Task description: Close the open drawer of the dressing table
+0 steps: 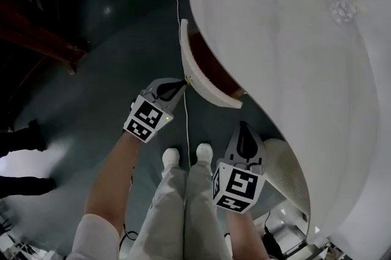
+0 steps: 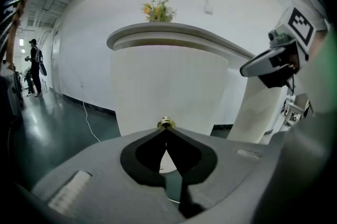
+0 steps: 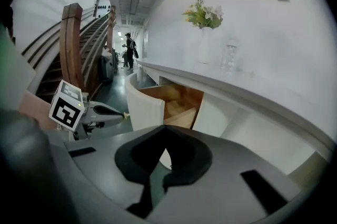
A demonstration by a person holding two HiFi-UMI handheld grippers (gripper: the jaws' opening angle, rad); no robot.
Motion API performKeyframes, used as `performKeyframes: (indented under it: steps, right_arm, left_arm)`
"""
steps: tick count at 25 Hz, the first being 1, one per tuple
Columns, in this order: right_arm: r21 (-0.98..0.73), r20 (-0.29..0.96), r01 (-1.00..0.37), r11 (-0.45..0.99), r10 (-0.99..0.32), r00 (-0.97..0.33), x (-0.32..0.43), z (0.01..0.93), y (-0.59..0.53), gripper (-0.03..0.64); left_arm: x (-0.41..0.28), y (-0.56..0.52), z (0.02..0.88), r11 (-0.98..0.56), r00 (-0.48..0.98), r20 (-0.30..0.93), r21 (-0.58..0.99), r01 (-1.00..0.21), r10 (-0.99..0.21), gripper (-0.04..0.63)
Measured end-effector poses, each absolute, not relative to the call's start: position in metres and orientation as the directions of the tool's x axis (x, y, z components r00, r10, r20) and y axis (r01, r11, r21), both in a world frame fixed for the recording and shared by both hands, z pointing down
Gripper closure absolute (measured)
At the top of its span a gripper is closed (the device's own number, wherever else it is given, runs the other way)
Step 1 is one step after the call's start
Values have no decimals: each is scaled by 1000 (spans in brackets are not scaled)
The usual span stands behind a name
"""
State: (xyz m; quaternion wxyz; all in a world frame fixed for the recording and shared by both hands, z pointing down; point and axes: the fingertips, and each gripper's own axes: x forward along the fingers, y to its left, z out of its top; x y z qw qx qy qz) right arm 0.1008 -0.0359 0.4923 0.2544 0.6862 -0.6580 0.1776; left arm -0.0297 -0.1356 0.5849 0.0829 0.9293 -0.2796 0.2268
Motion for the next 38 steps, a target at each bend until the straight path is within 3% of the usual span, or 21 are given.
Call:
performKeyframes:
  steps: [20,27,32,38]
  right_arm:
    - [184,558,-953,-239,-773,302,131,503,-38,618]
    - [192,561,-938,-290,-752,347,134,515,-43,618]
    - [195,559,-932,-307,-746,363,139,514,-41,618]
    - [196,556,-936,-294,-753,353,142,513,-37,618]
  left_arm:
    - [19,-162,579,-839,767,423,32,-544,-482,578]
    - [35,-174,581,-854,783,411,20,-520,-467,578]
    - [63,-162,591,-912,803,454,-55,-406,-385,578]
    - [63,-163,584,-897,838,374,35,-442,-398,578]
